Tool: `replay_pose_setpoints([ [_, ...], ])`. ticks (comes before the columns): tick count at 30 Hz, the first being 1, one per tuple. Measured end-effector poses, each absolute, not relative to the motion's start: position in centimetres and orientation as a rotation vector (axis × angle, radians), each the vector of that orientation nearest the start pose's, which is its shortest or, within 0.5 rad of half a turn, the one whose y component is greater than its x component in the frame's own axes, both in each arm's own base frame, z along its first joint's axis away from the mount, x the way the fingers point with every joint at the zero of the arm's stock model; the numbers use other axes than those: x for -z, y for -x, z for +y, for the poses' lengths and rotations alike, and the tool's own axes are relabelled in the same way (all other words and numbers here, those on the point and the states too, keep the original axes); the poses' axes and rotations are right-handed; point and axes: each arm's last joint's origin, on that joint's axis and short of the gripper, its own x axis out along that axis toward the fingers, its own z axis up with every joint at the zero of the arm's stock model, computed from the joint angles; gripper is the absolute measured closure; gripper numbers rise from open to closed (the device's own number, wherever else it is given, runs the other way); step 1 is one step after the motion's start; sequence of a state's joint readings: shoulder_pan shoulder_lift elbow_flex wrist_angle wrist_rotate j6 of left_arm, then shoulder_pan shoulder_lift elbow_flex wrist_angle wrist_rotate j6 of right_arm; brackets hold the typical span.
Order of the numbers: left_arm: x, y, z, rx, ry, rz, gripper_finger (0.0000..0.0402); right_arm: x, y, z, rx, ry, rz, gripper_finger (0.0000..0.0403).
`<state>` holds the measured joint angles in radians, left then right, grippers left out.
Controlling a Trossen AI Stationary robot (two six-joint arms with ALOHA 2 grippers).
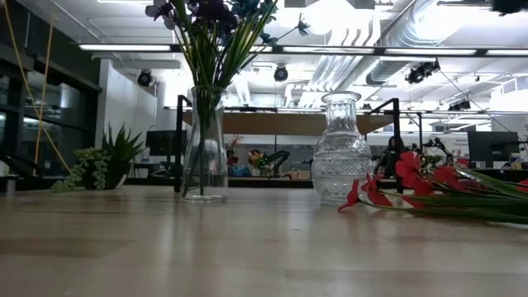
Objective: Pick and place flowers into a vace then onto a shelf
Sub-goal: Put the left red flower into the right transparent crystal vase
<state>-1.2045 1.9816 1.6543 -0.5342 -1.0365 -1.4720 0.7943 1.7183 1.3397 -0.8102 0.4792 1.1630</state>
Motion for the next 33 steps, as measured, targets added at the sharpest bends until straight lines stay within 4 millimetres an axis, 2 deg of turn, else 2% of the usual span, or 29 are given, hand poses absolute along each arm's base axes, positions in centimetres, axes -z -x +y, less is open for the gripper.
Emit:
replay_pose_setpoints([
  [5,-26.1,-17.7,-39.1,-0.165,0.703,0.342,0.0225,-23.4,-21.1,20.1,0.253,-0.487,0.939,0.0403],
  [11,-26.0,-17.7,-38.9,-0.203,0.752,0.309,0.0225,-23.2,-18.6,17.6,0.226,-0.542,0.959,0.0402],
  [15,-26.0,-18.2,-38.6,-0.219,0.775,0.305,0.0225,-22.8,-18.0,17.2,0.198,-0.557,0.98,0.0402],
  [26,-25.9,-19.7,-37.9,-0.242,0.793,0.337,0.0225,-20.5,-18.0,17.5,0.117,-0.61,1.016,0.0398],
  [33,-25.8,-19.9,-37.9,-0.236,0.8,0.369,0.0225,-19.0,-17.7,17.4,0.069,-0.668,1.05,0.0338],
])
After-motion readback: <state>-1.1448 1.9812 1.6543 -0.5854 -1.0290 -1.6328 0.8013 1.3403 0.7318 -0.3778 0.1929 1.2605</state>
